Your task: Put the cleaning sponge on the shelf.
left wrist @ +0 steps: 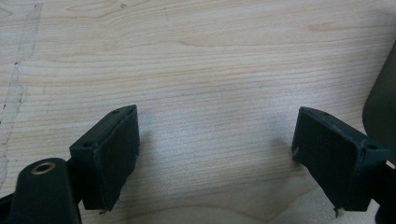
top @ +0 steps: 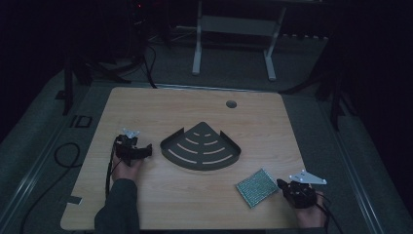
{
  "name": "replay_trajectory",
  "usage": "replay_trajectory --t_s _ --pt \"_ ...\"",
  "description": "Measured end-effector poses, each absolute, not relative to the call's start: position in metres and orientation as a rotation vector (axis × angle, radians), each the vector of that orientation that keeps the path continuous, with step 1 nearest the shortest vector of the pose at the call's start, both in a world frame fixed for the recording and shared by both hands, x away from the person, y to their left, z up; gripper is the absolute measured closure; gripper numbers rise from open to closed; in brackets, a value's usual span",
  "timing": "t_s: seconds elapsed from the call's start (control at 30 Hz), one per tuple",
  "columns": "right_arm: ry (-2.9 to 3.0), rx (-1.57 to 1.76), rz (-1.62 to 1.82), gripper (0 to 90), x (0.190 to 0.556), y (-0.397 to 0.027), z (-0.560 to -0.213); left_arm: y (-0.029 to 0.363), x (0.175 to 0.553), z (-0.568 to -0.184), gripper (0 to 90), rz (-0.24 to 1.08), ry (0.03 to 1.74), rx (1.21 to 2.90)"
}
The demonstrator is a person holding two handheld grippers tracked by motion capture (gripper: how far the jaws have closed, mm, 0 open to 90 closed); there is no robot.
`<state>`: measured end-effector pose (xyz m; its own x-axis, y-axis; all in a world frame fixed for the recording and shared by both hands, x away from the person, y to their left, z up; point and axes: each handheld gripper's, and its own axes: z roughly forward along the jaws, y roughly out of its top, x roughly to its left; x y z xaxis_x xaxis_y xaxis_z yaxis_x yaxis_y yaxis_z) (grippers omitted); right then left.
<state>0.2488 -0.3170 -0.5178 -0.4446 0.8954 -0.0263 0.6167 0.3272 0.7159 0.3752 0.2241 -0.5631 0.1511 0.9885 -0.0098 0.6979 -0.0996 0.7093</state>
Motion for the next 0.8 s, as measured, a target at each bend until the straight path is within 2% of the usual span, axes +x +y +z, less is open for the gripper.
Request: replay_trajectory --t_s 0.3,0.8 --pt "2.233 1.339 0.869 89.6 0.229 -0.311 -0.529 0.224 0.375 -0.563 15.6 0.657 1.605 1.861" --pt "2.247 1.353 0.801 89.7 0.243 -0.308 -0.536 0.224 0.375 -0.563 15.6 0.657 1.605 1.861"
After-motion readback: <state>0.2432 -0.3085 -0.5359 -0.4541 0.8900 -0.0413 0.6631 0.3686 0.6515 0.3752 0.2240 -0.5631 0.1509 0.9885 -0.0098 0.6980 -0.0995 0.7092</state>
